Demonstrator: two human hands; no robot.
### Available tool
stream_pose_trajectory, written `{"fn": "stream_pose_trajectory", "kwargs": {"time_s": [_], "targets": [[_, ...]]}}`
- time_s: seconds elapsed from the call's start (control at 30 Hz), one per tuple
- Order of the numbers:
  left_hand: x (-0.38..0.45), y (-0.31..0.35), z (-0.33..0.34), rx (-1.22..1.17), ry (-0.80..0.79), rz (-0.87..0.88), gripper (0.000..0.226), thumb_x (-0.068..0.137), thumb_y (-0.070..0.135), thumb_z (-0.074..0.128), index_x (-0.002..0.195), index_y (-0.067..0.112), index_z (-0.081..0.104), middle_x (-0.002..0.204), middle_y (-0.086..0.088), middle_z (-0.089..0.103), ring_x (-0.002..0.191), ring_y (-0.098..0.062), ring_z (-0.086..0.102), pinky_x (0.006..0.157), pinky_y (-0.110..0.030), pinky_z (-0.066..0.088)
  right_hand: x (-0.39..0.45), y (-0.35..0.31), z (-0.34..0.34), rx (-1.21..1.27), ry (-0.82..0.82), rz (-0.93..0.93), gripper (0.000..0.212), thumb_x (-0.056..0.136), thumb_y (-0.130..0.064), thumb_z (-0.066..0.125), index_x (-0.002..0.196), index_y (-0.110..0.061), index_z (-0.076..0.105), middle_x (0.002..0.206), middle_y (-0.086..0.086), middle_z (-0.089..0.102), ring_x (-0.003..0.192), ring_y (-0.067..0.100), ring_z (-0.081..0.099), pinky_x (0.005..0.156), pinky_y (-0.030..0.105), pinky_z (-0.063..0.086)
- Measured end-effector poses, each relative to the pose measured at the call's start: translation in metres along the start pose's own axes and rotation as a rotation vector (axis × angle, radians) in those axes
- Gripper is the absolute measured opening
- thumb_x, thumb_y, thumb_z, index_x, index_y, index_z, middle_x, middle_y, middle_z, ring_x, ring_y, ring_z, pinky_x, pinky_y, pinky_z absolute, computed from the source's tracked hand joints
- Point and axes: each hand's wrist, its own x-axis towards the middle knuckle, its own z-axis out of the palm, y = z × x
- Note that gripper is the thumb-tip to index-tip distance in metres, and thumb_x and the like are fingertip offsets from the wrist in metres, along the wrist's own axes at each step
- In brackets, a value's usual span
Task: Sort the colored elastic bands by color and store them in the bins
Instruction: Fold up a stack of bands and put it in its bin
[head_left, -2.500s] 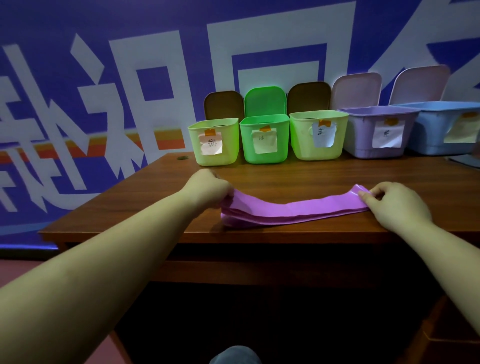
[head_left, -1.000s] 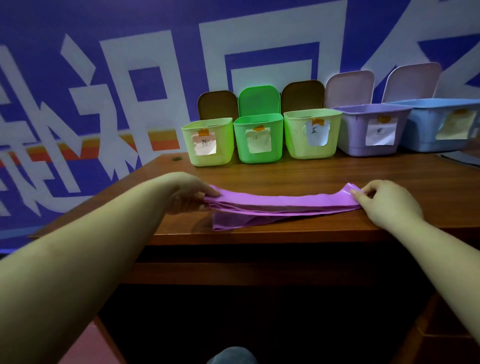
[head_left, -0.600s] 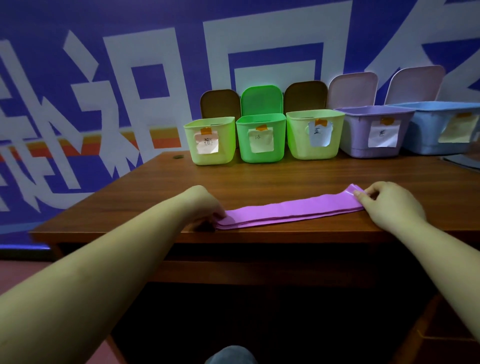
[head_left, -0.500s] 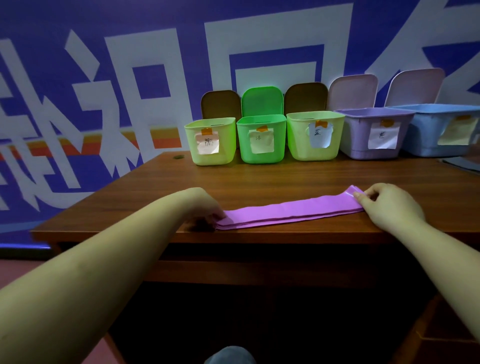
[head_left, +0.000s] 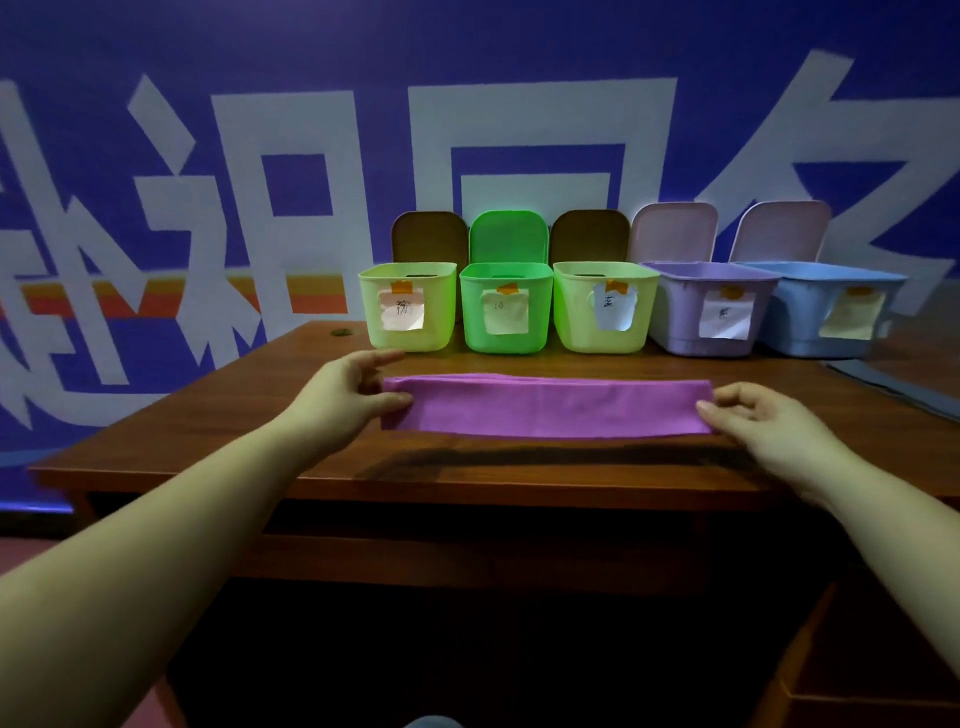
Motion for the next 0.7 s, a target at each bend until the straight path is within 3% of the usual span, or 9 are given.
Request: {"fn": "stream_pose_trajectory", "kwargs": {"time_s": [0.1,0.23,0.33,0.5,0.63,0.7], "targets": [[-0.003,-0.008,0.003,0.134,0.005,0.054,0.032,0.086,0.009,0.064,0.116,0.019,0.062,0.096,0.007,0.065,0.087,-0.001,0.06,0.073,-0.011,0.046,-0.005,0.001,0.0,-0.171,-0.102,-0.035,0.008,0.087,-0.009,0.063,0.092,-0.011,0.057,0.075,0.004,0.065,0.065,0.011,0.053,0.052,0.005,0.036],[-0.007,-0.025,0.01,0.06,0.0,-0.021,0.019,0.085,0.009,0.067,0.101,0.019,0.064,0.091,0.004,0.067,0.078,-0.005,0.062,0.063,-0.012,0.048,-0.009,0.013,0.001,-0.234,-0.108,-0.061,0.012,0.086,-0.005,0.063,0.084,-0.015,0.057,0.076,-0.002,0.066,0.076,0.016,0.056,0.059,0.005,0.04],[-0.011,-0.034,0.013,-0.073,-0.025,-0.078,0.018,0.083,0.01,0.069,0.096,0.022,0.064,0.092,0.0,0.07,0.078,-0.01,0.063,0.062,-0.011,0.049,-0.004,0.023,0.001,-0.285,-0.095,-0.082,0.015,0.086,-0.009,0.064,0.084,-0.022,0.058,0.087,0.0,0.07,0.086,0.018,0.063,0.07,0.011,0.042],[-0.01,-0.028,0.01,-0.148,-0.064,-0.134,0.011,0.086,0.013,0.065,0.096,0.019,0.065,0.088,-0.003,0.069,0.075,-0.014,0.063,0.063,-0.02,0.052,0.001,0.02,-0.002,-0.289,-0.068,-0.079,0.016,0.088,-0.01,0.063,0.082,-0.024,0.057,0.086,0.003,0.068,0.085,0.021,0.062,0.074,0.023,0.042],[-0.026,-0.025,-0.003,-0.388,-0.352,-0.228,0.013,0.082,0.001,0.065,0.094,0.001,0.061,0.079,-0.007,0.068,0.065,-0.014,0.064,0.055,-0.018,0.052,-0.001,-0.022,-0.015,-0.282,-0.02,-0.171,0.015,0.088,-0.009,0.062,0.083,-0.022,0.057,0.08,-0.001,0.062,0.081,0.016,0.056,0.069,0.014,0.042],[-0.043,-0.032,0.006,-0.316,-0.533,-0.246,0.018,0.075,-0.001,0.071,0.087,0.002,0.058,0.064,-0.003,0.064,0.053,-0.009,0.058,0.049,-0.015,0.045,-0.01,-0.054,-0.016,-0.366,-0.08,-0.239,0.01,0.087,-0.009,0.062,0.09,-0.018,0.059,0.082,-0.003,0.06,0.081,0.014,0.055,0.072,0.013,0.042]]}}
